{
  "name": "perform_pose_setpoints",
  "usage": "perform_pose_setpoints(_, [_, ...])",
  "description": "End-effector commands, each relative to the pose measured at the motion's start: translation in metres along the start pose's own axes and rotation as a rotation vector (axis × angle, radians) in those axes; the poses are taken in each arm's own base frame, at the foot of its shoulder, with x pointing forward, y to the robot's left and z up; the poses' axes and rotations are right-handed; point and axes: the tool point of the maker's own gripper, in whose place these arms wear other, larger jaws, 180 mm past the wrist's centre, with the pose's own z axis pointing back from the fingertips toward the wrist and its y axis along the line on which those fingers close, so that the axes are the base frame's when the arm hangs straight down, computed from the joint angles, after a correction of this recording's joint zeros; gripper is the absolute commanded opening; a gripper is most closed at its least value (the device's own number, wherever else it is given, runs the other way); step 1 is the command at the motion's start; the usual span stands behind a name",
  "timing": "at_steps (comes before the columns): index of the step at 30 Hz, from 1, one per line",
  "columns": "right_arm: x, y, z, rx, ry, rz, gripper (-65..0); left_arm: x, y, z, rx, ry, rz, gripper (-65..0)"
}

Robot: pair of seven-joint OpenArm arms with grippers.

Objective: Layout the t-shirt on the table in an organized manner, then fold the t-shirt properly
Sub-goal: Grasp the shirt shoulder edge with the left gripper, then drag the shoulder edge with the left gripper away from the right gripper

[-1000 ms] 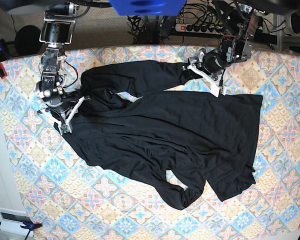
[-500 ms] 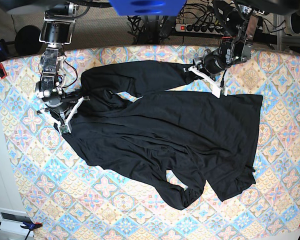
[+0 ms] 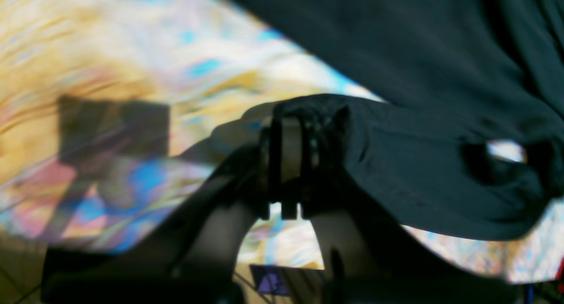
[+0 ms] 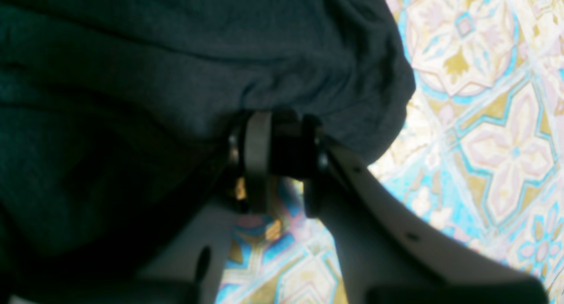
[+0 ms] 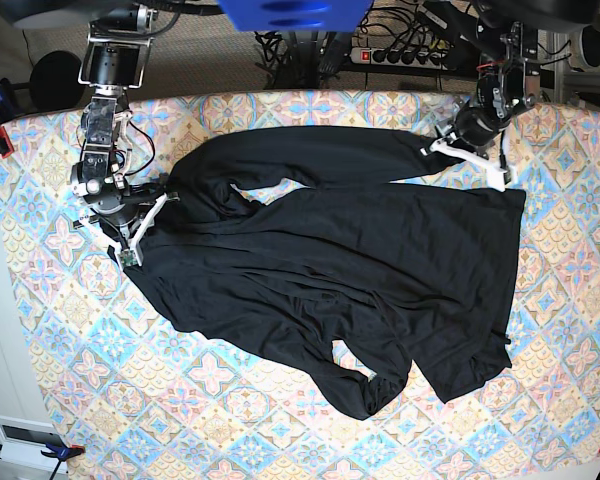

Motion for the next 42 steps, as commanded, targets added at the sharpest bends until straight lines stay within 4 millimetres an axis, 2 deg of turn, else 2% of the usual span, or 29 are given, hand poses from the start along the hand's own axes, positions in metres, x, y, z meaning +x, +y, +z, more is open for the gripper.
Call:
perform_pose_setpoints(1, [0.017, -0.01, 0.004, -0.02, -0.049, 0.002, -53.3, 0.014, 0.003, 0.008, 0.005, -0.047, -0.006, -65.0])
perform_pose_setpoints(13, [0.015, -0.01, 0.004, -0.023, -0.046, 0.003, -53.3, 0.087, 0.056, 0.05, 0.114, -0.282, 0.065, -65.0])
perform_pose_setpoints(20, [0.014, -0.01, 0.004, -0.022, -0.043, 0.004, -53.3, 0.129, 0.066, 0.073, 0.106, -0.435, 0.093, -65.0])
perform_pose_setpoints(26, [0.013, -0.01, 0.004, -0.021, -0.042, 0.003, -53.3, 0.143, 0.061, 0.076, 0.091, -0.473, 0.095, -65.0])
perform_pose_setpoints(33, [0.014, -0.01, 0.004, -0.022, -0.044, 0.002, -53.3, 0.186, 0.034, 0.084, 0.013, -0.586, 0.106, -65.0])
perform_pose_setpoints(38, [0.0, -0.008, -0.004, -0.009, -0.001, -0.009, -53.3, 0.221, 0.012, 0.096, -0.052, -0.681, 0.113, -65.0])
perform_pose_setpoints(42, [-0.002, -0.007, -0.005, -0.007, 0.005, -0.01, -53.3, 0.243, 0.001, 0.105, -0.084, -0.739, 0.118, -65.0])
